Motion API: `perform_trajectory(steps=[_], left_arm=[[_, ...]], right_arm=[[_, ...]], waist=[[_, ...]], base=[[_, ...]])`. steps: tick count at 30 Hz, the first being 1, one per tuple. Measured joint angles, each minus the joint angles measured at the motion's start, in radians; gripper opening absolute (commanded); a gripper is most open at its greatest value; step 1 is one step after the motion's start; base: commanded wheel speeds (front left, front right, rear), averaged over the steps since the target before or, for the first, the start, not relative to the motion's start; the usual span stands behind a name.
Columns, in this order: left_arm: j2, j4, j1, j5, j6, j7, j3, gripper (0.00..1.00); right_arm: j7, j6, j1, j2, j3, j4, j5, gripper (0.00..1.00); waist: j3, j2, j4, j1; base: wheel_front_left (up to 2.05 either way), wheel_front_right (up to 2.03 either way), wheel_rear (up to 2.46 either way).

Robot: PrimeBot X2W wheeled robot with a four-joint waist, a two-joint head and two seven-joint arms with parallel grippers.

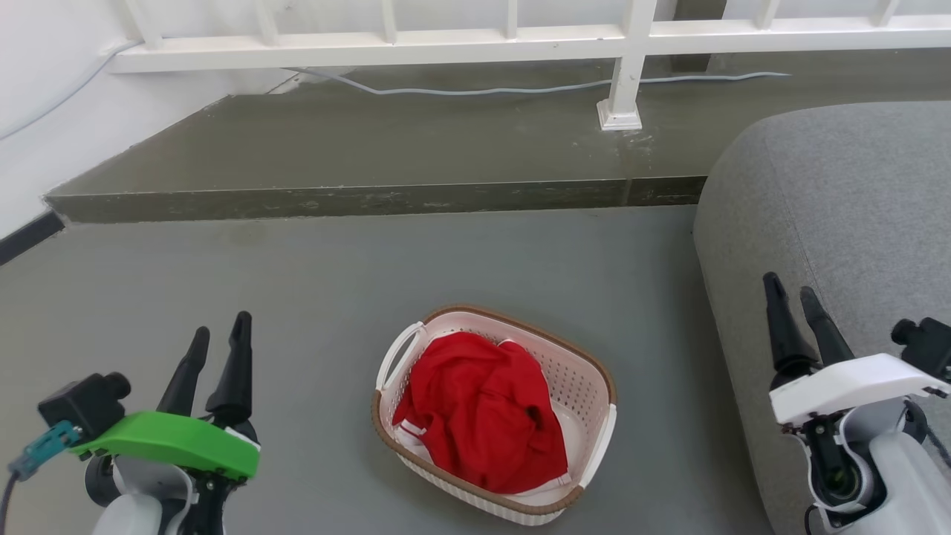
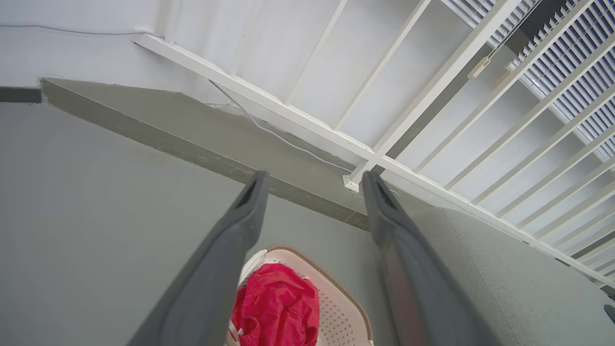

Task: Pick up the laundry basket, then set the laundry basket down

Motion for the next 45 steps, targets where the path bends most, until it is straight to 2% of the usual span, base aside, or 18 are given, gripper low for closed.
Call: perform_trajectory(steps=[9,24,27,34,45], left_arm=[[0.017,-0.008,-0.017,0.177,0.038,-0.034,-0.053,1.0],[0.025,0.008,-0.017,0.364,0.091,-0.088,-0.119,1.0],[0.026,0.013,-0.018,0.387,0.102,-0.097,-0.135,1.0],[0.031,0.019,-0.024,0.457,0.123,-0.114,-0.151,1.0],[0.03,0.035,-0.04,0.471,0.126,-0.113,-0.151,1.0]], right_arm=[[-0.035,-0.049,-0.004,-0.023,0.066,0.001,-0.192,1.0],[-0.088,-0.103,-0.013,-0.036,0.139,0.021,-0.439,1.0],[-0.099,-0.105,-0.014,-0.035,0.15,0.022,-0.48,1.0],[-0.122,-0.122,-0.02,-0.032,0.167,0.029,-0.561,1.0],[-0.123,-0.129,-0.03,-0.022,0.163,0.04,-0.567,1.0]], waist=[[0.004,0.0,-0.002,0.0],[0.01,0.0,0.001,0.0],[0.011,0.0,0.002,0.0],[0.017,0.0,0.002,0.0],[0.018,0.0,-0.001,0.0]], base=[[0.0,0.0,0.0],[0.0,0.0,0.0],[0.0,0.0,0.0],[0.0,0.0,0.0],[0.0,0.0,0.0]])
